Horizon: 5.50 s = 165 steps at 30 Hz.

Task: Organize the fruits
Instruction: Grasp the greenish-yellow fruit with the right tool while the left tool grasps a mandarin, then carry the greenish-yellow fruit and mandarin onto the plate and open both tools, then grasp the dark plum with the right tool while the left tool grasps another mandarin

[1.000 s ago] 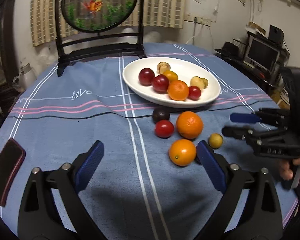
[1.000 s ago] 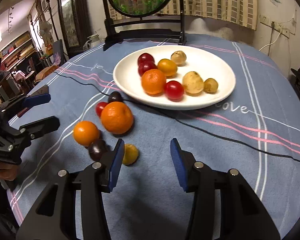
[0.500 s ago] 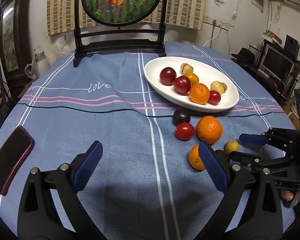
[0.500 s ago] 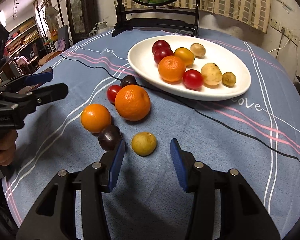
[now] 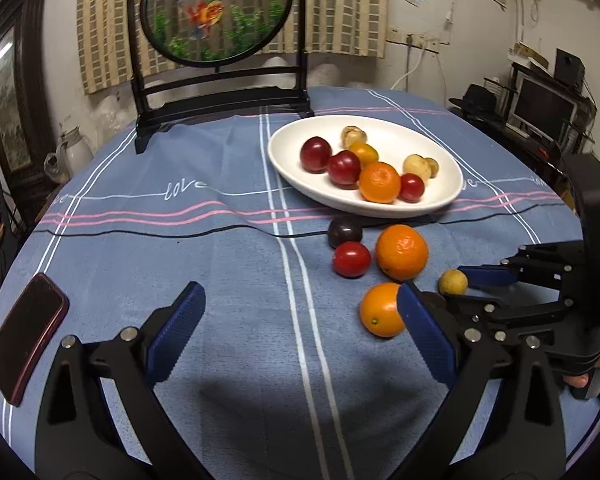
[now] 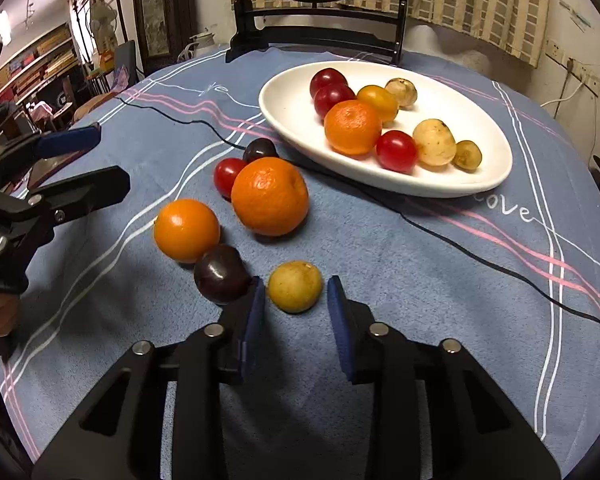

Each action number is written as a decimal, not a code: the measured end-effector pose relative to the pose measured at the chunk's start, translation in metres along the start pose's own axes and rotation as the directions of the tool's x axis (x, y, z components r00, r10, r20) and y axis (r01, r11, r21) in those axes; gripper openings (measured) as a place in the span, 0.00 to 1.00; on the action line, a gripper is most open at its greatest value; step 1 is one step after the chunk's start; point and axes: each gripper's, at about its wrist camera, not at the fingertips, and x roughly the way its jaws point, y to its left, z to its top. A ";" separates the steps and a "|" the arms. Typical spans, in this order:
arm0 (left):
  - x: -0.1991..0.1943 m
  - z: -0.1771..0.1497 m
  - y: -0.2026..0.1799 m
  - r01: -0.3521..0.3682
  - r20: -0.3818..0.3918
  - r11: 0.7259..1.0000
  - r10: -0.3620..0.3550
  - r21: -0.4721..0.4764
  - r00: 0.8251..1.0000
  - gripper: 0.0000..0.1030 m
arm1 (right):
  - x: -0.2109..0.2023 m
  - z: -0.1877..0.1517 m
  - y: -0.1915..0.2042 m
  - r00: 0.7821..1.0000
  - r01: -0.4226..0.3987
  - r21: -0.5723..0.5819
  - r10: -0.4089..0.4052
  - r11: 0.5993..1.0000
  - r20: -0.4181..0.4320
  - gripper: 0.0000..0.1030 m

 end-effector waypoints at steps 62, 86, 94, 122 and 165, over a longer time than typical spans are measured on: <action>0.018 -0.005 -0.025 0.211 -0.081 0.976 -0.206 0.058 0.975 0.38 | -0.020 0.002 -0.014 0.997 -0.037 0.097 0.030 0.995 0.077 0.26; 0.063 0.070 0.015 0.240 -0.092 0.971 -0.239 0.002 0.967 0.48 | -0.035 0.081 -0.092 0.941 -0.082 0.335 -0.037 0.938 0.336 0.26; 0.069 0.058 -0.024 0.249 -0.117 0.961 -0.236 0.117 0.965 0.55 | -0.073 0.069 -0.071 0.909 -0.090 0.285 -0.039 0.954 0.415 0.26; 0.125 0.161 -0.024 0.170 -0.034 0.985 -0.170 0.006 0.985 0.37 | 0.008 0.102 -0.097 0.952 -0.051 0.337 -0.057 0.940 0.301 0.26; 0.022 0.022 0.049 -0.149 -0.023 0.966 0.147 -0.213 0.989 0.98 | -0.009 0.013 0.029 0.992 -0.122 0.012 0.122 0.992 0.026 0.55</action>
